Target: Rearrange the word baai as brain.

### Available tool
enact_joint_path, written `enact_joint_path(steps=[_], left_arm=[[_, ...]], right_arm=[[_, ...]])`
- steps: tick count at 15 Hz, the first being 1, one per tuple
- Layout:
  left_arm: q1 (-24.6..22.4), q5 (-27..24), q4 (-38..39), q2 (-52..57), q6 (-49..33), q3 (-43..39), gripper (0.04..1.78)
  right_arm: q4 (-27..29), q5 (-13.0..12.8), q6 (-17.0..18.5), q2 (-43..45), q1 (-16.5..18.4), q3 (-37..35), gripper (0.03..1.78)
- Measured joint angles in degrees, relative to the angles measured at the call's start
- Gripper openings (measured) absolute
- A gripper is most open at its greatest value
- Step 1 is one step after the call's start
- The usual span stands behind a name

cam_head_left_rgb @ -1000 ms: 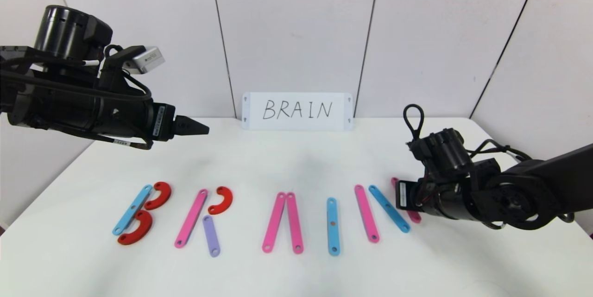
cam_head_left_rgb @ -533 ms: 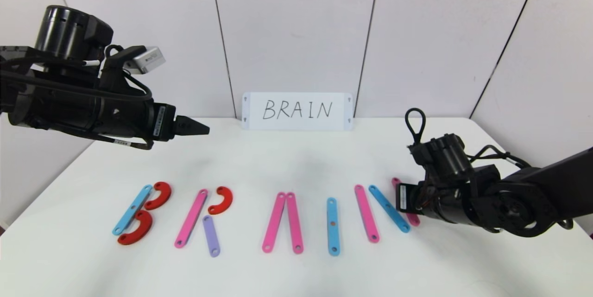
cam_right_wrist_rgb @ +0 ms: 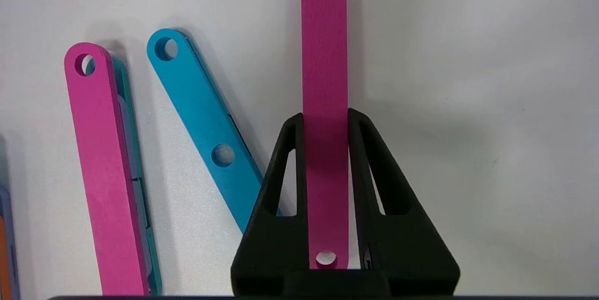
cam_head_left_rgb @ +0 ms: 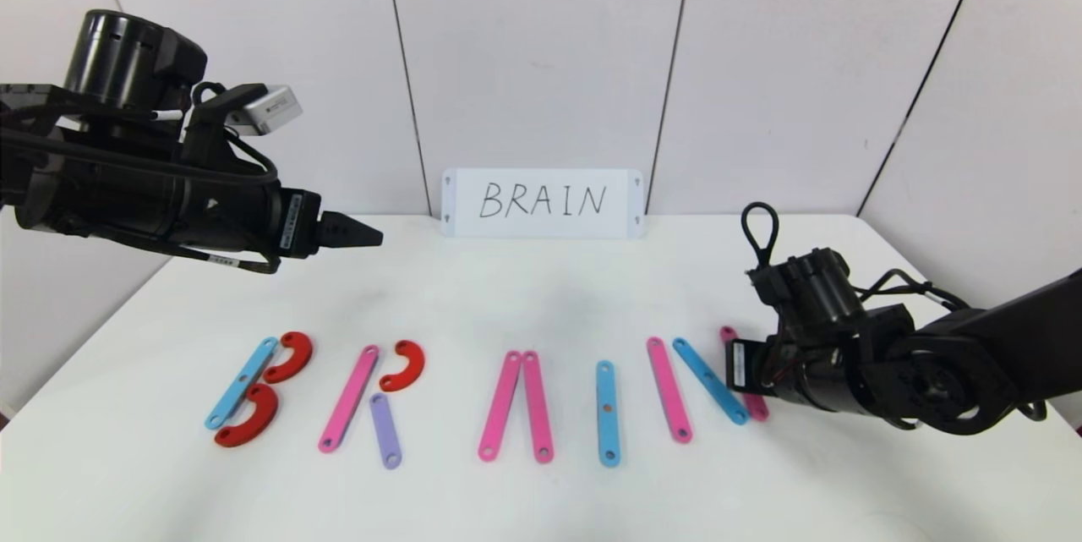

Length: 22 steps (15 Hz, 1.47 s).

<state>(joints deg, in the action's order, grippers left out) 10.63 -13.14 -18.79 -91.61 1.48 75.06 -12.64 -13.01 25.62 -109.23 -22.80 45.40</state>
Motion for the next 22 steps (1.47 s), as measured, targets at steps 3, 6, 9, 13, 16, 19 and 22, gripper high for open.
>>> enact_joint_path(steps=[3,6,9,13,16,19,22], left_arm=[[0.02,0.02,0.0,0.0,0.01,-0.06,1.74],[0.15,0.02,-0.01,0.0,0.01,-0.11,1.74],[0.2,0.02,0.05,0.0,0.0,-0.15,1.74],[0.26,0.0,0.16,0.0,0.01,-0.26,1.74],[0.26,0.02,0.16,-0.01,0.0,-0.28,1.74],[0.28,0.05,0.24,-0.09,0.0,-0.28,1.74],[0.28,0.05,0.24,-0.11,0.01,-0.28,1.74]], right_arm=[[0.02,0.0,-0.07,0.09,0.04,-0.33,0.55],[0.05,-0.02,-0.05,0.24,0.04,-0.39,1.03],[0.05,-0.02,-0.55,1.01,0.23,-0.09,1.48],[0.63,-0.07,-1.79,2.26,0.06,2.26,1.73],[3.19,-0.05,-3.25,2.28,-1.76,6.12,1.74],[8.84,-0.16,-3.44,0.88,-4.82,11.22,1.74],[11.72,-2.58,-4.38,-1.83,-7.11,15.1,1.74]])
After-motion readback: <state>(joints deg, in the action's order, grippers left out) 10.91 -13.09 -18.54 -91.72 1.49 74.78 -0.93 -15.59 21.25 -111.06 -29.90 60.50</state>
